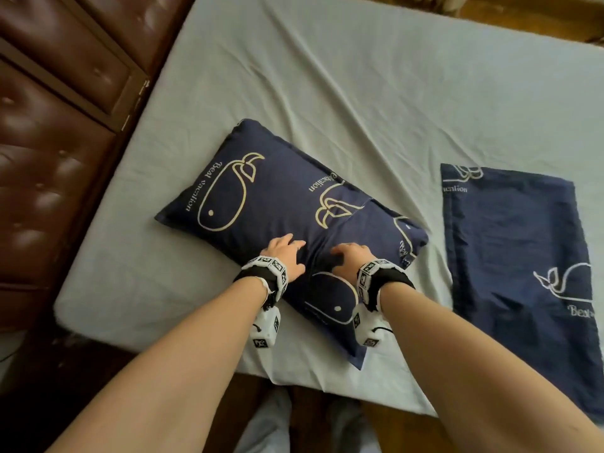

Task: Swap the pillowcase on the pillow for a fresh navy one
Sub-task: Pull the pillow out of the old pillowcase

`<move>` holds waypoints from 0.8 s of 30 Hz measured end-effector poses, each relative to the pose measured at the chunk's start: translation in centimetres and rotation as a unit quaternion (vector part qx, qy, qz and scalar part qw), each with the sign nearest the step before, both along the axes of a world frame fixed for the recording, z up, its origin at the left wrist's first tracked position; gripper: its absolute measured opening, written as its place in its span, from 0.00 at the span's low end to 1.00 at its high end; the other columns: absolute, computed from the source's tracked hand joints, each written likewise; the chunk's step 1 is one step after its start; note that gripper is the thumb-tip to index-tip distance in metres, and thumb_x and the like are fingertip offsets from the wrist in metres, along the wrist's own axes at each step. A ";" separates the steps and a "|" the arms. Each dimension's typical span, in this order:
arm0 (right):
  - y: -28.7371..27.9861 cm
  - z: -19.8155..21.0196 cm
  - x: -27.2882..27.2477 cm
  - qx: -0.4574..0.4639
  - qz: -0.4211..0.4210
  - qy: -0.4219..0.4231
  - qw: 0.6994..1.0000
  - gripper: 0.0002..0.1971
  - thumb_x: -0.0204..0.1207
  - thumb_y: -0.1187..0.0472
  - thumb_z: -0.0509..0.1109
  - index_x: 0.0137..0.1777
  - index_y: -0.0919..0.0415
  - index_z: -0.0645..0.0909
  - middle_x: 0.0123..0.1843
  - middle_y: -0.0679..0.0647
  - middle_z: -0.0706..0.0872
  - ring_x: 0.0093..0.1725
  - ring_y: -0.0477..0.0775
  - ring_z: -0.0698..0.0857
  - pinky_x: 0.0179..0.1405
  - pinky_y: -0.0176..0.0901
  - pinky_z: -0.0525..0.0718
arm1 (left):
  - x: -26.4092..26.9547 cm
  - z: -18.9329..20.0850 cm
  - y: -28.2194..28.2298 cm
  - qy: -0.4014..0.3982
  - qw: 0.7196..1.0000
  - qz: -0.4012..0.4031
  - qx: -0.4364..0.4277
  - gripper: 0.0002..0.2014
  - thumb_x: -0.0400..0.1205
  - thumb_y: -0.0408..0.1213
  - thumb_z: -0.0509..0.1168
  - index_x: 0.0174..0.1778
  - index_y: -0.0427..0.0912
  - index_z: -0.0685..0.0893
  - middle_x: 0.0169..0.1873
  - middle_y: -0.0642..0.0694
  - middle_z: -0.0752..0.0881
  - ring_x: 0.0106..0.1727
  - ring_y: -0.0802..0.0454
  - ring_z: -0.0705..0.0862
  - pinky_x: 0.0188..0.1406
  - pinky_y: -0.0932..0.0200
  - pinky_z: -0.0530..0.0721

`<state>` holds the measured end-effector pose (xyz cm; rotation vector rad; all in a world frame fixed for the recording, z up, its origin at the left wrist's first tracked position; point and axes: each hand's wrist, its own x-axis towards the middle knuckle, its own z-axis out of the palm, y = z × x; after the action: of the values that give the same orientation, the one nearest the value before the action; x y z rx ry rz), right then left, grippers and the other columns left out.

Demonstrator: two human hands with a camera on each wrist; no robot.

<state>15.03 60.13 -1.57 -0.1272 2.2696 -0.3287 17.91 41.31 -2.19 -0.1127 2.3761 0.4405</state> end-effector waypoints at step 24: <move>13.9 -10.0 8.7 0.028 0.108 0.147 0.983 0.18 0.79 0.43 0.63 0.62 0.50 0.82 0.69 0.47 0.78 0.65 0.59 0.75 0.59 0.52 0.76 | 0.4 -13.8 5.8 -0.053 0.987 0.022 -0.147 0.62 0.58 0.80 0.46 0.85 0.47 0.42 0.85 0.49 0.43 0.85 0.43 0.44 0.80 0.35 0.54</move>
<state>23.71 74.05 -11.53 -0.4134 2.5240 -0.1384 18.32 47.09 -15.95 -0.3160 2.3216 0.0977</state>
